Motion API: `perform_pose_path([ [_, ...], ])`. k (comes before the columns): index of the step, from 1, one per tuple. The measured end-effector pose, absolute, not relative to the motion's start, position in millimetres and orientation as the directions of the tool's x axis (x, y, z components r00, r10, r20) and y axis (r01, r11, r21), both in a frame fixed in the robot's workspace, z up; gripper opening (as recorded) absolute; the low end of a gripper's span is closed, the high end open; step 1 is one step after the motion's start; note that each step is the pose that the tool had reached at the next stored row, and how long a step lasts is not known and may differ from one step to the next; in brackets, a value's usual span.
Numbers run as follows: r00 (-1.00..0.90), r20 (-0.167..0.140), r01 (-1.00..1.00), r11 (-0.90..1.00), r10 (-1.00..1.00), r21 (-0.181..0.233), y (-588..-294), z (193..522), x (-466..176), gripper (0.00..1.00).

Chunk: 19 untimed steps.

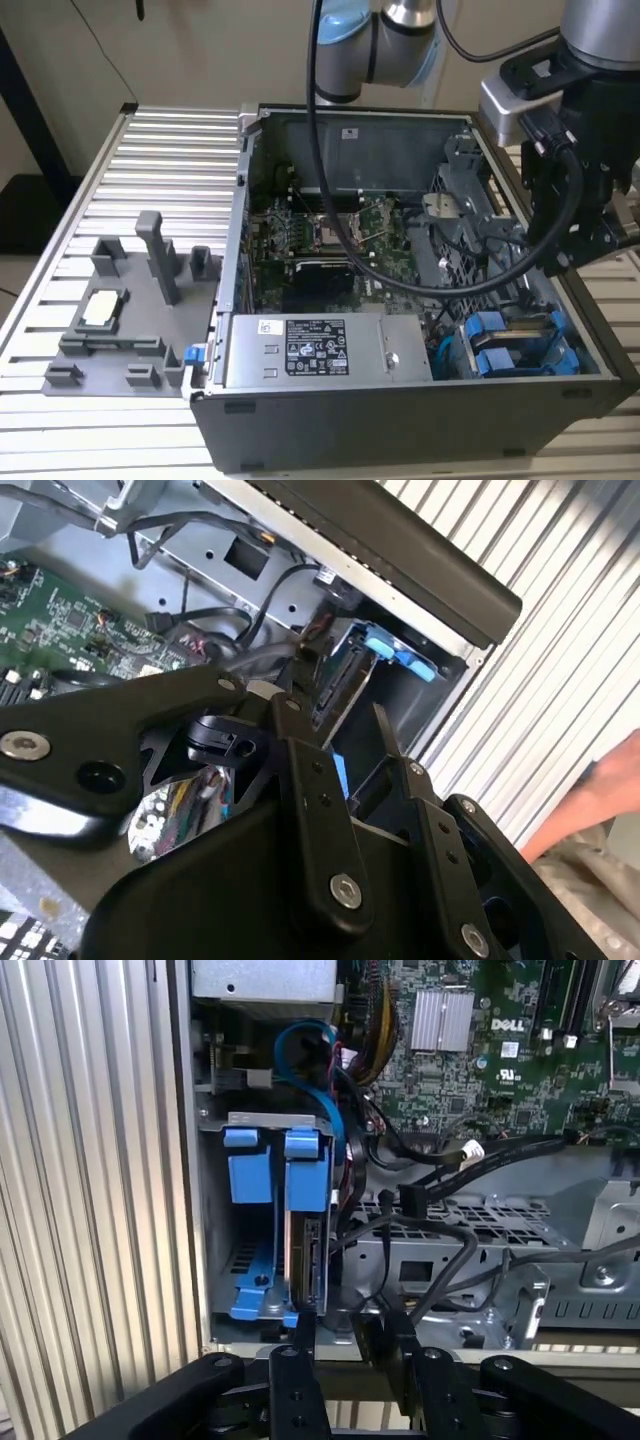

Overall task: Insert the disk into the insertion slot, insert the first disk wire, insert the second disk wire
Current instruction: 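Insert the first disk wire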

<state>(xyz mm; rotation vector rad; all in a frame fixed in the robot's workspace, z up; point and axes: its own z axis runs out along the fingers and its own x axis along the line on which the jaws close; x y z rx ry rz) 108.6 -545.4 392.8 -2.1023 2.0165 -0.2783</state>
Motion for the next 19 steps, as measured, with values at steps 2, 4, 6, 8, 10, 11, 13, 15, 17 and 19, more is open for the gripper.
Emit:
perform_pose_path([
  [2, 0.052, -0.012, -0.955, -0.046, -0.999, -0.293, -541.5, 390.7, 108.5, 0.41],
  [4, 0.059, -0.011, -0.952, -0.053, -0.998, -0.301, -538.7, 389.2, 108.5, 0.41],
  [6, 0.062, -0.005, -0.95, -0.057, -0.998, -0.305, -537.9, 388.5, 108.6, 0.41],
  [8, 0.062, 0.003, -0.95, -0.06, -0.998, -0.307, -537.9, 387.6, 108.4, 0.41],
  [10, 0.063, 0.01, -0.95, -0.063, -0.998, -0.306, -537.8, 386.6, 108.4, 0.41],
  [11, 0.064, 0.013, -0.95, -0.065, -0.998, -0.306, -537.8, 386.1, 108.4, 0.41],
  [13, 0.064, 0.017, -0.95, -0.066, -0.998, -0.306, -537.8, 385.4, 108.4, 0.38],
  [15, 0.065, 0.019, -0.95, -0.067, -0.998, -0.306, -537.8, 385.1, 108.4, 0.32],
  [17, 0.065, 0.023, -0.95, -0.069, -0.998, -0.306, -537.8, 385.1, 108.4, 0.25],
  [19, 0.065, 0.024, -0.95, -0.069, -0.998, -0.306, -537.8, 385.1, 108.3, 0.25],
])
